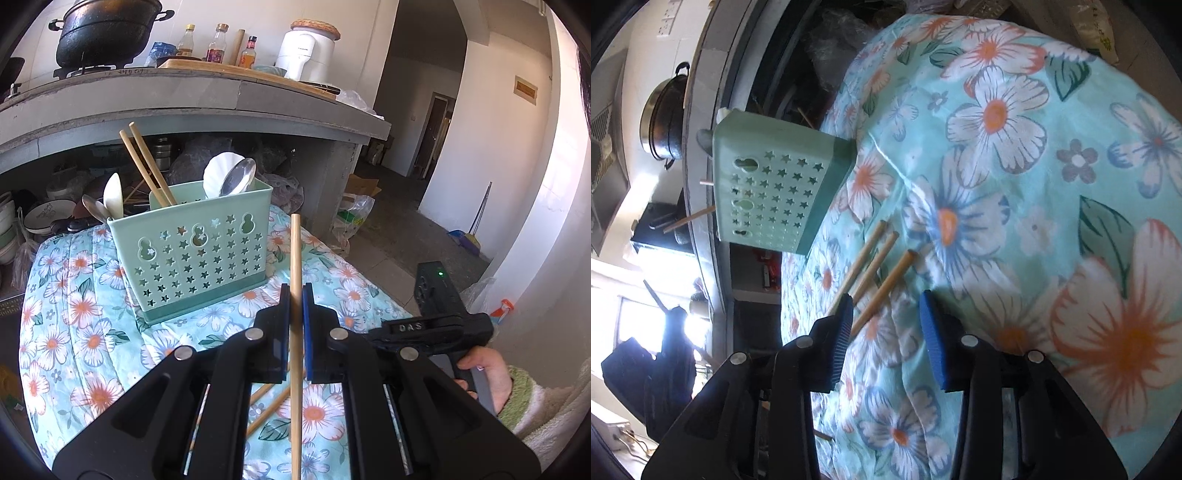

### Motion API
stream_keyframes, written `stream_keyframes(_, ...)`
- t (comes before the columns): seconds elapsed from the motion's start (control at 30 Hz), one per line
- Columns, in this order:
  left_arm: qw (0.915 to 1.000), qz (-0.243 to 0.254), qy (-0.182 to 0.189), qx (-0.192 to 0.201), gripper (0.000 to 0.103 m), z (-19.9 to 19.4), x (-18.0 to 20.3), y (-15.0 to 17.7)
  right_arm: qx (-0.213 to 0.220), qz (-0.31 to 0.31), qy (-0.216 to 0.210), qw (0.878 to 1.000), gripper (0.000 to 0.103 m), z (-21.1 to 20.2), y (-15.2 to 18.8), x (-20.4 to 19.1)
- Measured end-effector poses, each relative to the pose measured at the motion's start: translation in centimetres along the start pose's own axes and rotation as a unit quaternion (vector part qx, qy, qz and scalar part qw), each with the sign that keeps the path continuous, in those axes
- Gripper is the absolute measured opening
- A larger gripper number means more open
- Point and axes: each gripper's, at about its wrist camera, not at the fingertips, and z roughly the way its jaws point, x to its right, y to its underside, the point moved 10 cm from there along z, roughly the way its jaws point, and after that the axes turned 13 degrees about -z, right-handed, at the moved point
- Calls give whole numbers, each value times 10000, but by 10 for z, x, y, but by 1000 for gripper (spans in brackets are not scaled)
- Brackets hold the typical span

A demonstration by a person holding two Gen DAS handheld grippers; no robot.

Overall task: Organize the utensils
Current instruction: 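Hold the chopstick above the holder with the left tool while the right tool grasps a chopstick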

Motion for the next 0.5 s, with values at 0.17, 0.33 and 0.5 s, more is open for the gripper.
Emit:
stream_keyframes(0.17, 10000, -30, 8, 16, 5, 1, -1, 0, 20, 98, 0, 9999, 29, 12, -9, 0)
stream_keyframes(0.33, 10000, -26, -10, -8, 5, 1, -2, 0, 62, 176, 31, 9998, 18, 17, -13, 5)
stream_keyframes(0.5, 10000, -20, -31, -18, 5, 1, -2, 0, 95, 240, -82, 9996, 14, 14, -14, 9)
